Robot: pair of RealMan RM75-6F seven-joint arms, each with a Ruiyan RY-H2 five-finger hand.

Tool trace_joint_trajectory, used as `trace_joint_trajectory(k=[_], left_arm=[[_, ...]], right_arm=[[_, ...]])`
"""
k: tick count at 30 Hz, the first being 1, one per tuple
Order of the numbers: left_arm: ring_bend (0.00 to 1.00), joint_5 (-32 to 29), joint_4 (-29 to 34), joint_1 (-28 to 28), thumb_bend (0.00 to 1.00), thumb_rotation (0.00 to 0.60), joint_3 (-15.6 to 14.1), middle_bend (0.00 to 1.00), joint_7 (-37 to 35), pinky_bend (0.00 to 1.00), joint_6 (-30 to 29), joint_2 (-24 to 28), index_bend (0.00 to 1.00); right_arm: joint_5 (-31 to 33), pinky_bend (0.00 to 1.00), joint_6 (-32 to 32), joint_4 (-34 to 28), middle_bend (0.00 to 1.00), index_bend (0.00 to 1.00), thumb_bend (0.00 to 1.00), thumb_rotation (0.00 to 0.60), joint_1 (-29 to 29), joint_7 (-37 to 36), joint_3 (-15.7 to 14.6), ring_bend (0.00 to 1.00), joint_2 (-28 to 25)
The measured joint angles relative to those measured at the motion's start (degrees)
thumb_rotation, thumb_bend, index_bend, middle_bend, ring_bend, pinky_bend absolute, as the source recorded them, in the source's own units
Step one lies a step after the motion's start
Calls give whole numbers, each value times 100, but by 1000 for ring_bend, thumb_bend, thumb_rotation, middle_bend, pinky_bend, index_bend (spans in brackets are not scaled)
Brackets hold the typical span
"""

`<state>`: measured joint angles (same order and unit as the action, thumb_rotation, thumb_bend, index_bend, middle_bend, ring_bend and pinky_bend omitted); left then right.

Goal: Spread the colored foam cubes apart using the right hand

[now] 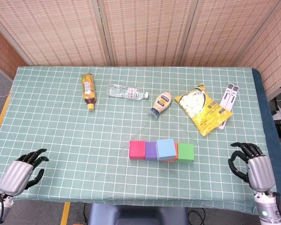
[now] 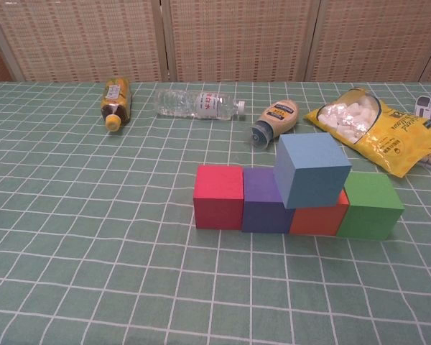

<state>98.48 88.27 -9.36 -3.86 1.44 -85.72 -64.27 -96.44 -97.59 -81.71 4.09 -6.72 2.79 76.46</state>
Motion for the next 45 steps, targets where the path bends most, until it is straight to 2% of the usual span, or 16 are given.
trace_joint_trajectory(k=[2, 7, 11, 15, 20, 26, 30, 36, 40, 45], left_arm=[[288, -5, -20, 28, 476, 600, 14, 203, -36, 448, -44, 23, 373], [288, 10, 8, 32, 476, 600, 9, 203, 2, 448, -34, 28, 372], [288, 44, 12, 27, 476, 600, -6, 203, 86, 448, 1, 5, 372], [288, -35, -27, -25, 476, 600, 14, 204, 64, 450, 146, -23, 373], [288, -210, -37, -38, 476, 600, 58, 204, -4, 451, 227, -14, 373], [288, -63, 6, 30, 476, 600, 63, 206, -14, 451, -20, 17, 372], [287, -51, 8, 18, 475, 600, 51, 207, 4, 451, 36, 18, 373], [288, -83, 3, 27, 477, 600, 74, 209, -94, 451, -5, 48, 374], [288, -41, -2, 52, 477, 600, 76, 211, -172, 451, -96, 79, 375], [288, 2, -14, 66, 476, 600, 65, 214, -227, 451, -132, 97, 377]], right_arm=[[-18, 319, 13, -23, 214, 187, 268, 600, -2, 58, -18, 187, -16], [-96, 319, -10, 5, 177, 119, 172, 600, -10, 4, -61, 140, -20], [-122, 298, 30, -19, 154, 97, 116, 600, 7, -116, -86, 111, -54], [-137, 179, 77, 29, 129, 73, 88, 600, 61, -215, -73, 74, -29], [-206, 82, 229, 102, 118, 61, 65, 600, 156, -563, -140, 39, 18], [-513, 59, 620, -106, 110, 50, 53, 600, 425, -903, -354, 34, -78], [-569, 58, 911, -370, 110, 48, 49, 600, 648, -659, -311, 34, -95], [-412, 58, 1769, -817, 110, 47, 48, 600, 1158, -213, -121, 34, 39], [-194, 57, 2481, -1036, 111, 48, 48, 600, 1587, 231, 37, 34, 248], [143, 24, 2928, -1161, 112, 65, 48, 600, 1956, 922, 277, 34, 637]])
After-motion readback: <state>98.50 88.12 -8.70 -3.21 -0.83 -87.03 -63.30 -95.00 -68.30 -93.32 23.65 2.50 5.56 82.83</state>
